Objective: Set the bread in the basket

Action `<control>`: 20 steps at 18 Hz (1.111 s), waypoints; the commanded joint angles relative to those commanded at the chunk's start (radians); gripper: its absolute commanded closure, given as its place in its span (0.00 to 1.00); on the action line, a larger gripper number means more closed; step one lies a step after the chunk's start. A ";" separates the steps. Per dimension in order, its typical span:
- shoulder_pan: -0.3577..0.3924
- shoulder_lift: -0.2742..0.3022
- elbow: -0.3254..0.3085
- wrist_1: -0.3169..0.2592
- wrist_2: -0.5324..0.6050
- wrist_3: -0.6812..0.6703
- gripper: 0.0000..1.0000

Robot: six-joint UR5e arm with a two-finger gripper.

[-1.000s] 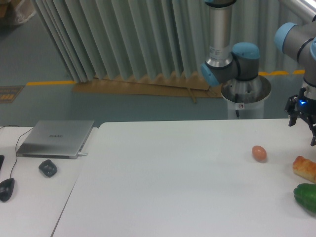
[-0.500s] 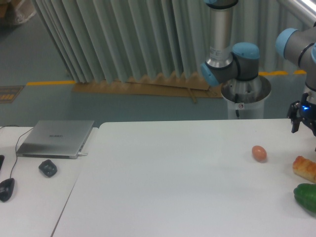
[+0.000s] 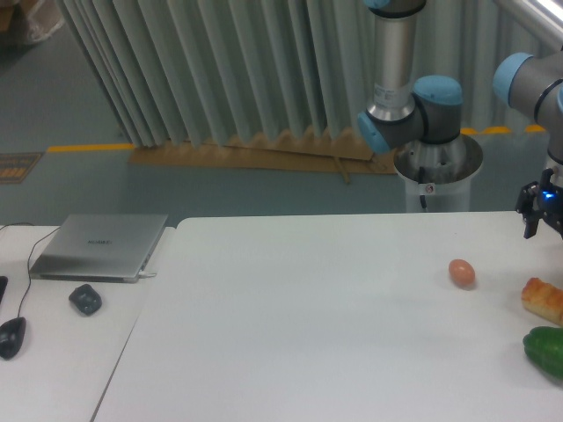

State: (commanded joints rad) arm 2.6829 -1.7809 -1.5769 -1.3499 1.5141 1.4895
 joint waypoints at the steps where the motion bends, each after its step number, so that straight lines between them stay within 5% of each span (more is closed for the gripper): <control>1: 0.000 -0.009 -0.002 0.002 0.002 0.003 0.00; 13: -0.077 -0.183 0.011 0.104 0.196 0.012 0.00; 20: -0.077 -0.180 -0.035 0.109 0.268 0.311 0.00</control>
State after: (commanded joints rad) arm 2.6062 -1.9605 -1.6121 -1.2410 1.7821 1.8003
